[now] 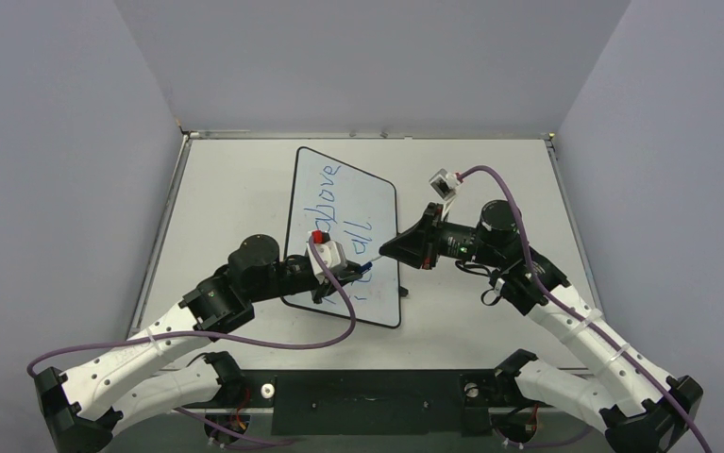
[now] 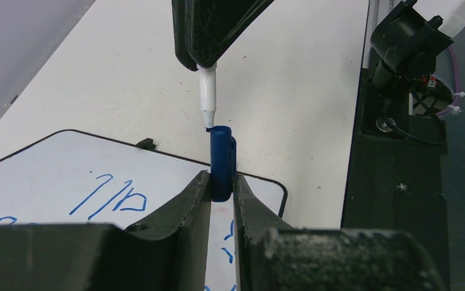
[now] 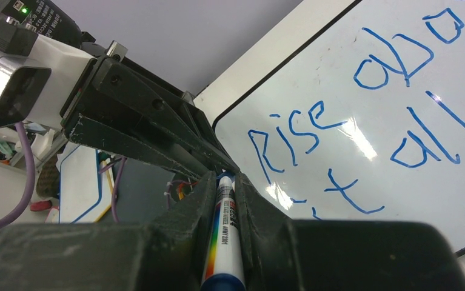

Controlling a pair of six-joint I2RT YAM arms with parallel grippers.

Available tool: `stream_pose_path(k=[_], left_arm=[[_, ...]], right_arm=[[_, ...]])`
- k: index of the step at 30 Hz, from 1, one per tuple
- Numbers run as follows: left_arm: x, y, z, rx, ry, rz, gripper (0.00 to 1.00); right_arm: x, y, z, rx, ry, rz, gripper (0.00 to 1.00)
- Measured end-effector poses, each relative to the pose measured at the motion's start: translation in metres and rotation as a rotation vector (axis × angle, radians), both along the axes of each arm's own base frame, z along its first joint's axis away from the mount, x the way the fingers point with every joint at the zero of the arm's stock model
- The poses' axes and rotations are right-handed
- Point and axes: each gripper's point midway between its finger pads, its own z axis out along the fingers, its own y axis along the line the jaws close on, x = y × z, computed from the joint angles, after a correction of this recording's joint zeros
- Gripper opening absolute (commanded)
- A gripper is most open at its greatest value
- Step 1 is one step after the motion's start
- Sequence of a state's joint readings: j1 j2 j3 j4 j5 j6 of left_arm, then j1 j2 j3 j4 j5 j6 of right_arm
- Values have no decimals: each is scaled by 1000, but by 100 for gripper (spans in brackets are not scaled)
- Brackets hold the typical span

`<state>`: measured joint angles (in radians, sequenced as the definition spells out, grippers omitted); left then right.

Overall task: Write a sentence on the whiteboard
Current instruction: Insert the whiteboard marker without the cap into the pen cap.

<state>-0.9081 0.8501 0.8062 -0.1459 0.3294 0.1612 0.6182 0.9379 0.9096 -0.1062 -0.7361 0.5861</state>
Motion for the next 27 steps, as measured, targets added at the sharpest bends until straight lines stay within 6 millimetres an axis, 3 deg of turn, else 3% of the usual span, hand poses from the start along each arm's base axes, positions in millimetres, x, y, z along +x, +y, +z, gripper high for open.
stream_pose_path(k=[27], left_arm=[[2, 1, -3, 4, 5, 16, 0]], right_arm=[[-6, -6, -3, -57, -33, -12, 0]])
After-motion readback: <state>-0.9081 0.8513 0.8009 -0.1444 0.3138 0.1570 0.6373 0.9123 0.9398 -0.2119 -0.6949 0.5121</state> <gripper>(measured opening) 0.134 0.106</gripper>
